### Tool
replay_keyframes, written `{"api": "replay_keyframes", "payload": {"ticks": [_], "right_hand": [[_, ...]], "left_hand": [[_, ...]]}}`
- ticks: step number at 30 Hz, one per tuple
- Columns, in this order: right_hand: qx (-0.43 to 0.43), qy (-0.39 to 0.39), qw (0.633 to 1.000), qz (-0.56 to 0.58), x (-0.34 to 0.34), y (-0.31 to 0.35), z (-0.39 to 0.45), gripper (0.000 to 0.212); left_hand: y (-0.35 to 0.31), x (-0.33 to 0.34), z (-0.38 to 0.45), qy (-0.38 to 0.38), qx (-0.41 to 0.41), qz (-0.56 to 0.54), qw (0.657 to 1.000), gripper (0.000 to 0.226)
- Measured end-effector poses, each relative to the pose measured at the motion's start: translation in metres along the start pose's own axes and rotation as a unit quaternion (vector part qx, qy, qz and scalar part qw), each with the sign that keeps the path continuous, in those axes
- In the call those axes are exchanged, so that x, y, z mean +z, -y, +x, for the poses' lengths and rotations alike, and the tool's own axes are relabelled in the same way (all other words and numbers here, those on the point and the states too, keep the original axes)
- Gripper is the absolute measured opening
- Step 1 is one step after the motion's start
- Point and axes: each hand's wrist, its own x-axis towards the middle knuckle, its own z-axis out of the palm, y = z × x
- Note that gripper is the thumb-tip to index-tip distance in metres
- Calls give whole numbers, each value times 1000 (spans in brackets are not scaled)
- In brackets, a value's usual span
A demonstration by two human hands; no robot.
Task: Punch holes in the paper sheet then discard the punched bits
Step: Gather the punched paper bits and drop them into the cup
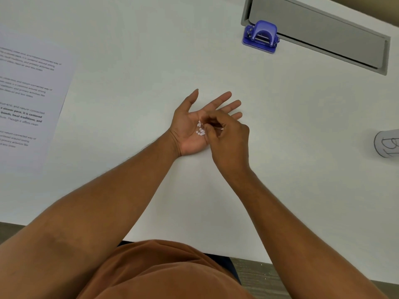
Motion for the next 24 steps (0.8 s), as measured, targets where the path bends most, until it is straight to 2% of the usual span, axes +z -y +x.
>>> {"api": "replay_keyframes", "payload": {"ticks": [8,12,15,18,24], "right_hand": [[41,9,998,46,-7,1,7,20],[74,-67,990,96,-46,-21,10,17],[109,-111,988,16,-77,-54,-1,20],[105,-87,989,-60,-87,-82,-15,24],[-20,-25,986,-165,-60,-98,-28,28]], "left_hand": [[-2,2,0,3,-3,-11,1000,75],[-3,1,1,8,-2,-18,1000,74],[-6,-1,0,14,11,-42,999,72],[-6,-4,-1,12,29,-58,998,73],[-6,-3,1,2,45,-42,998,75]]}}
